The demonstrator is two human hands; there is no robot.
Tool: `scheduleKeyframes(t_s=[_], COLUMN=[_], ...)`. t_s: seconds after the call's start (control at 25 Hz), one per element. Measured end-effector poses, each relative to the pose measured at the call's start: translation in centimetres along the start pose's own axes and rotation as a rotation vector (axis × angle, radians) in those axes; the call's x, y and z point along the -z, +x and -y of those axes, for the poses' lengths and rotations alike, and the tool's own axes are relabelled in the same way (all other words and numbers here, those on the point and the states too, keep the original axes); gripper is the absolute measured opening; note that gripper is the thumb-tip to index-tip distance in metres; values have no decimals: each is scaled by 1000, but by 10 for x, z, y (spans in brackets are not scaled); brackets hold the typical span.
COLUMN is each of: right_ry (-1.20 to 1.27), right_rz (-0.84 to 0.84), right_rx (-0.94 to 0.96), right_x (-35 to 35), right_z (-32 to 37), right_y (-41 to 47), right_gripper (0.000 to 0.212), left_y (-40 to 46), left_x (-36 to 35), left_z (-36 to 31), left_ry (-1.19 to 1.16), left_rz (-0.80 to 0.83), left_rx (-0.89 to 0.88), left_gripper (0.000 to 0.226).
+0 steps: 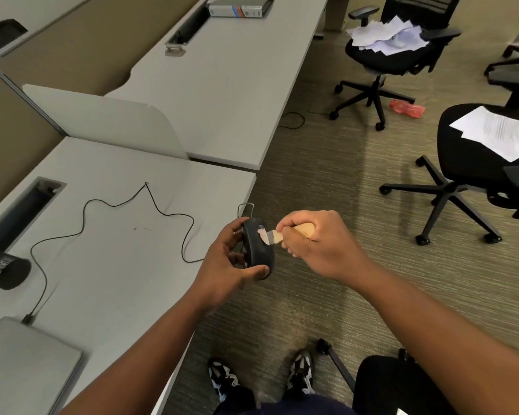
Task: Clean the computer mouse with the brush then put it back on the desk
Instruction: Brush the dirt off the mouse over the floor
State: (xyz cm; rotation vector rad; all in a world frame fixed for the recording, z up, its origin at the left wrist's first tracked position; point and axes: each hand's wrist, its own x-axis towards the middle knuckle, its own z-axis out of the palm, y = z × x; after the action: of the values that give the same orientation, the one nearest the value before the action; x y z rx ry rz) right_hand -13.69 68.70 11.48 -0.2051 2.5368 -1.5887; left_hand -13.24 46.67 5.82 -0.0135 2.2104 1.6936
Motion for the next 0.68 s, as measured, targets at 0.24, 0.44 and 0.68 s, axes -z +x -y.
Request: scheduleKeyframes(t_s=[0.24,0.44,0.68], right_ry=[31,241,128], right_rz=[-5,114,126], right_rx=[-45,-53,-126], right_x=[10,18,26], right_z=[-11,-14,-28], right_y=[-5,-2,-4], right_gripper=[19,8,14], left_y=[2,2,2], left_x=[2,3,6], left_z=[3,3,6], left_ry=[-86,-168,-229], left_rz=[12,70,93], left_rx=[41,57,64], left_gripper=[95,102,100])
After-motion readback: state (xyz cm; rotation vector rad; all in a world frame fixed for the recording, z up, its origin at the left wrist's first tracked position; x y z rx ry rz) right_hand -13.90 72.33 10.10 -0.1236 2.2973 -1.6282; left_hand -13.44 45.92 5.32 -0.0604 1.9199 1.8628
